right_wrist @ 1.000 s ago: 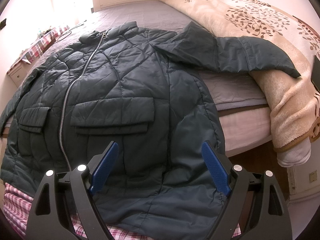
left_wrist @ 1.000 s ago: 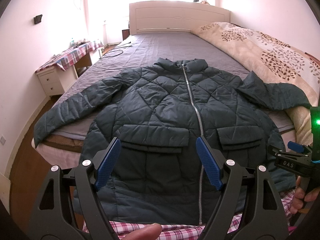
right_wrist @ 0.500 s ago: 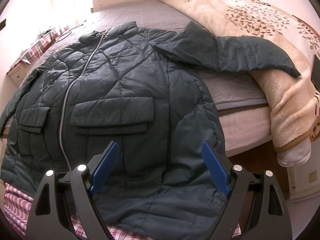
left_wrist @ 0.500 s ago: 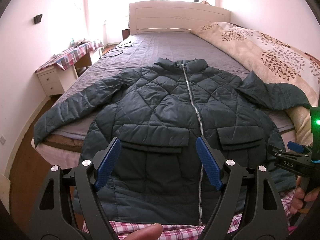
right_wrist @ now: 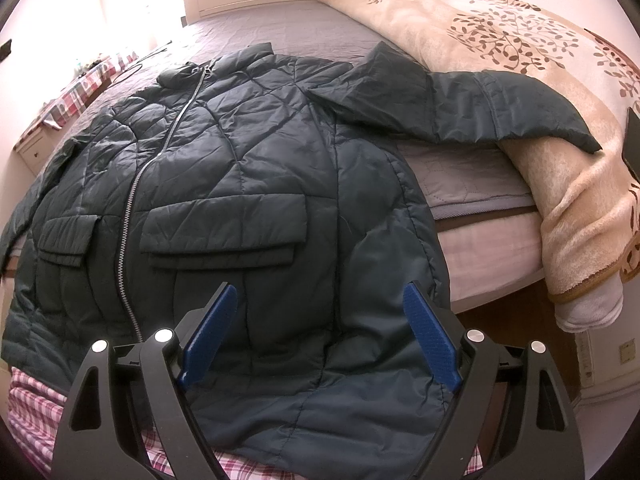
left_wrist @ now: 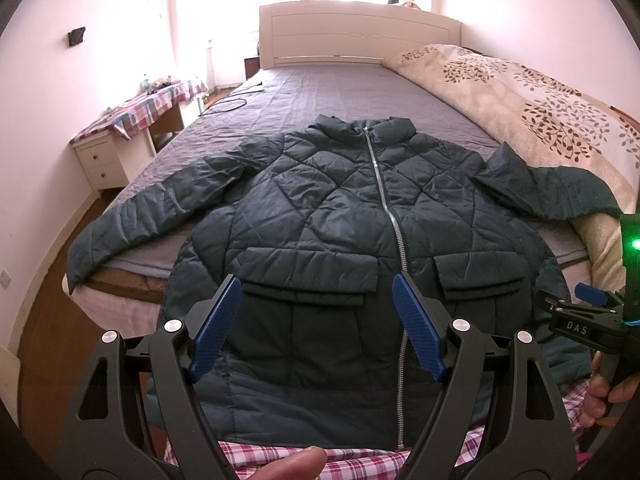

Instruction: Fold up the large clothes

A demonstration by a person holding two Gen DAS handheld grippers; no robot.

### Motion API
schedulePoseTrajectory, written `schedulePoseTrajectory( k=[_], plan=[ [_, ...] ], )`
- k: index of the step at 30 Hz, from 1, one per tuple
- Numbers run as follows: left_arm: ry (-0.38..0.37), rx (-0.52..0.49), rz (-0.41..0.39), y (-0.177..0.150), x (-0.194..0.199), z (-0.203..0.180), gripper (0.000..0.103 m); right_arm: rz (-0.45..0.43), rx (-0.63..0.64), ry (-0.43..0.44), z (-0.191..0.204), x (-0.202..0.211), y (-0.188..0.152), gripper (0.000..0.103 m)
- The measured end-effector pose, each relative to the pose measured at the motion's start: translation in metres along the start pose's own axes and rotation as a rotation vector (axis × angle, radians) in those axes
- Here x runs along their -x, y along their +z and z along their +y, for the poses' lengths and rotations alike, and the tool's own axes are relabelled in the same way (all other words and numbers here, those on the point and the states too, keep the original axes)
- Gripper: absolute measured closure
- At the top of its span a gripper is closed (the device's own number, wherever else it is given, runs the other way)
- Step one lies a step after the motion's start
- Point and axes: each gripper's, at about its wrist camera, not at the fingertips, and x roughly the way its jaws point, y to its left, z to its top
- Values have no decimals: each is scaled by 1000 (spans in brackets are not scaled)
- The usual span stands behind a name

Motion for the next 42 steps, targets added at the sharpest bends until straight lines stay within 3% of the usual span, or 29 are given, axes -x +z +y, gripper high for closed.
schedulePoseTrajectory(
  k=[42],
  plan=[
    [-2,4,7,0,0,-1,23,4,-2,2,-1,-1,0,20]
  ],
)
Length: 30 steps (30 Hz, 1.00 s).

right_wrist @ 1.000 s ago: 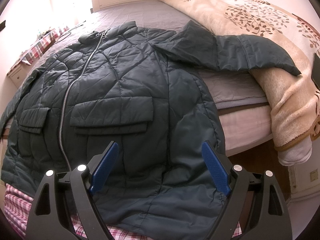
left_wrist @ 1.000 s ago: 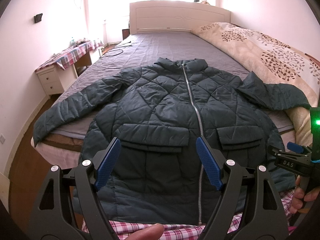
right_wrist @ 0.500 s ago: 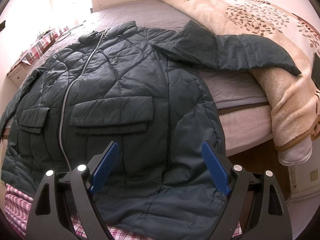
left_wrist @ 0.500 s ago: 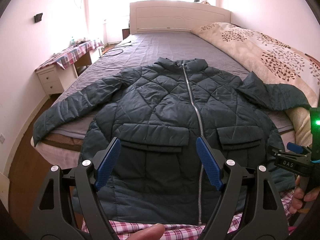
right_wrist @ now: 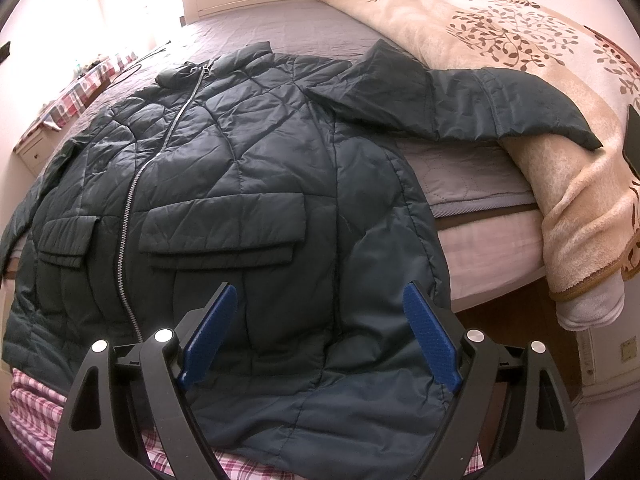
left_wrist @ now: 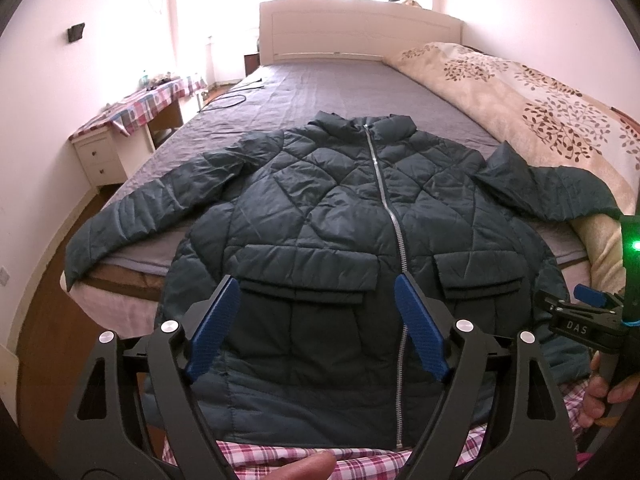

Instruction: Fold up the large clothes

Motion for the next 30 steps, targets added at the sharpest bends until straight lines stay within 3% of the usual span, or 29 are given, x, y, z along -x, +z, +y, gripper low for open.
schedulePoseTrajectory(
  k=[22,30],
  plan=[
    [-13,10,42,-4,-9,2,22,-16,37,-23,11,1,1,20],
    [-6,36,59,1,-19,15,17,-37,-40,-1,-14,7,25,20]
  ],
)
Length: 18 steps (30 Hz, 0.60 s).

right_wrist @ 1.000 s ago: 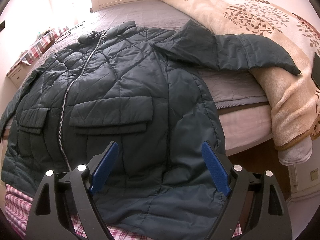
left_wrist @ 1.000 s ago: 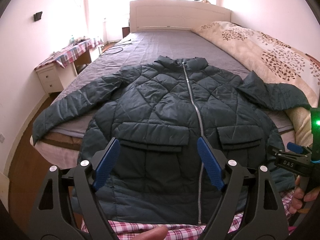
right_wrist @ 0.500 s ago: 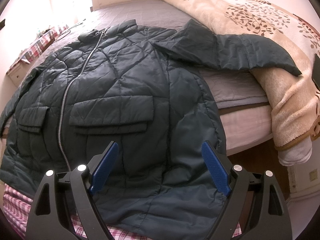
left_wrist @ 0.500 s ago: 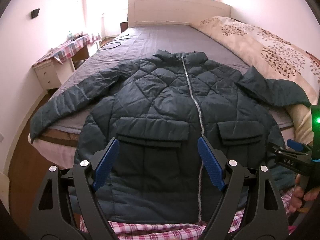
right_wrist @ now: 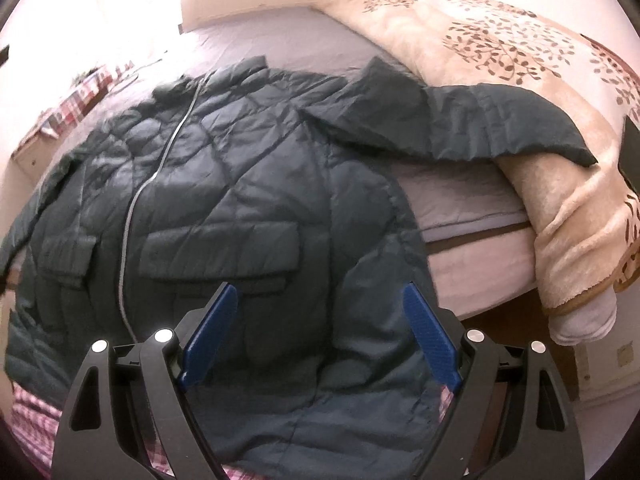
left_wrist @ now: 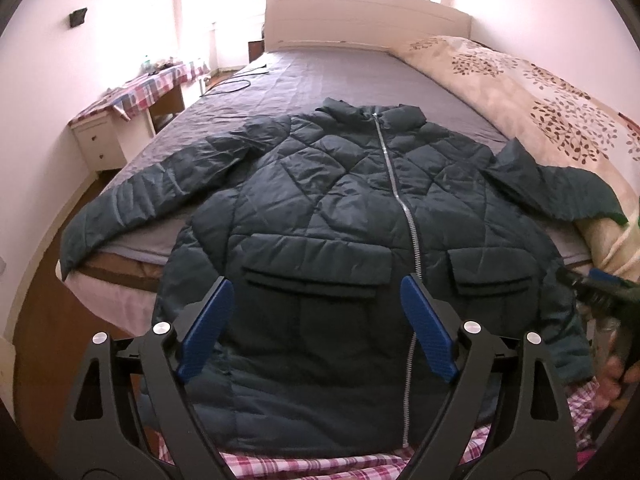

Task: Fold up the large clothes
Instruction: 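Grasp the jacket sleeve lying on the duvet with the right gripper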

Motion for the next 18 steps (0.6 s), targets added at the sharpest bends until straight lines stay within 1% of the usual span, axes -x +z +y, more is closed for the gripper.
schedulePoseTrajectory(
  k=[3,7,10,13,15,18],
  plan=[
    [12,5,8,4,-6,4,17,-15,-58,11,-23,0,14,20],
    [35,-9,24,14,-18,7,17,-34,-143,21,-63,-3,38,33],
    [52,-19,34,21,-27,7,17,-48,-245,64,-103,-5,58,40],
    [61,-16,46,28,-35,6,17,-56,-363,107,-144,-9,77,46],
    [62,-13,55,34,-39,4,17,-63,-414,129,-164,-12,86,49],
    [63,-19,69,41,-46,-1,17,-77,-511,161,-198,-14,100,51]
  ],
)
